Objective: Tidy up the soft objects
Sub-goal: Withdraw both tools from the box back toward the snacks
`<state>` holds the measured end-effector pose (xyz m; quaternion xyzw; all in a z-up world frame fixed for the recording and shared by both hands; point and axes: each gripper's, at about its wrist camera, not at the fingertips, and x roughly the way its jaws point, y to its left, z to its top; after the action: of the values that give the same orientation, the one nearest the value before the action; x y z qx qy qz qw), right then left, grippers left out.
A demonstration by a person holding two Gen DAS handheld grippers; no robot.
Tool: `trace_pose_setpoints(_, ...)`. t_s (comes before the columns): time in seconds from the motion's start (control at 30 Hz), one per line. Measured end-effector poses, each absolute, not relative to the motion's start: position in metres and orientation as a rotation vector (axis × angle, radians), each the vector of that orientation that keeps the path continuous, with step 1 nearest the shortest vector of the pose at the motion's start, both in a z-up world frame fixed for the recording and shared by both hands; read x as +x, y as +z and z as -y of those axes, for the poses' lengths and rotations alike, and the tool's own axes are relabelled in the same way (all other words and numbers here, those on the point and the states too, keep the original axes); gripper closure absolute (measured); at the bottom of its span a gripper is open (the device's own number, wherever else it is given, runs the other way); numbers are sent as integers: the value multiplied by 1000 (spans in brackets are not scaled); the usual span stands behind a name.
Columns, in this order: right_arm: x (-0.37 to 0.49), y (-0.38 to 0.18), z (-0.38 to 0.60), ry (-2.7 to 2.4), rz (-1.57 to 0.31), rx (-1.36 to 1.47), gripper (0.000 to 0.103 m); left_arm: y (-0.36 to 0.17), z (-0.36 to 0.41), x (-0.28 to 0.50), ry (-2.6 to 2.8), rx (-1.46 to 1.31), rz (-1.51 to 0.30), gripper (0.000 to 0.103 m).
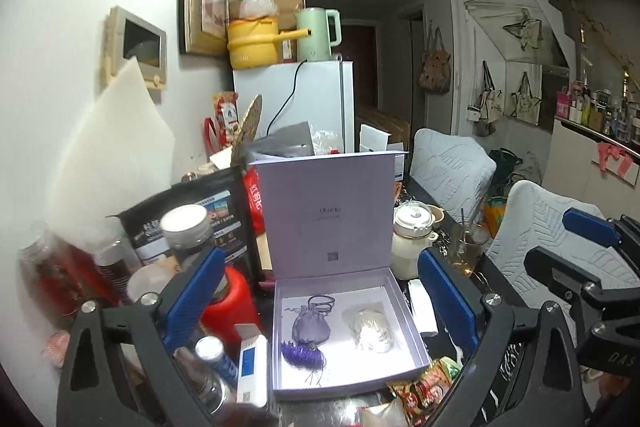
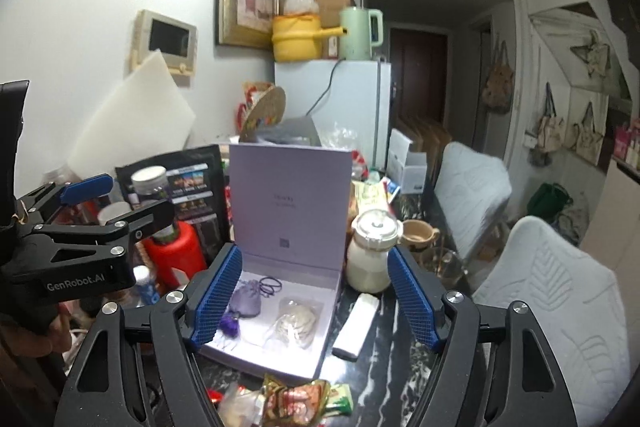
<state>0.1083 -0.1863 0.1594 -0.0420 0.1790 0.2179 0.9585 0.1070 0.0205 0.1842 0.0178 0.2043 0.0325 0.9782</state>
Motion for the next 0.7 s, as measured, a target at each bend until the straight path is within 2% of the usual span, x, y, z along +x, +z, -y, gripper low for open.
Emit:
trace_pose_setpoints(0.33,39,155,199,451,-312,-76,20,173,-19,48,34,37,-403,0)
trace_pose_setpoints(0.4,28,151,201,454,-306,-76,15,170,-17,36,29,43,-402,0)
trace_pose_setpoints(0.7,-19,125,204,468,-315,-58,11,147,-12,-7,-4,58,-432,0)
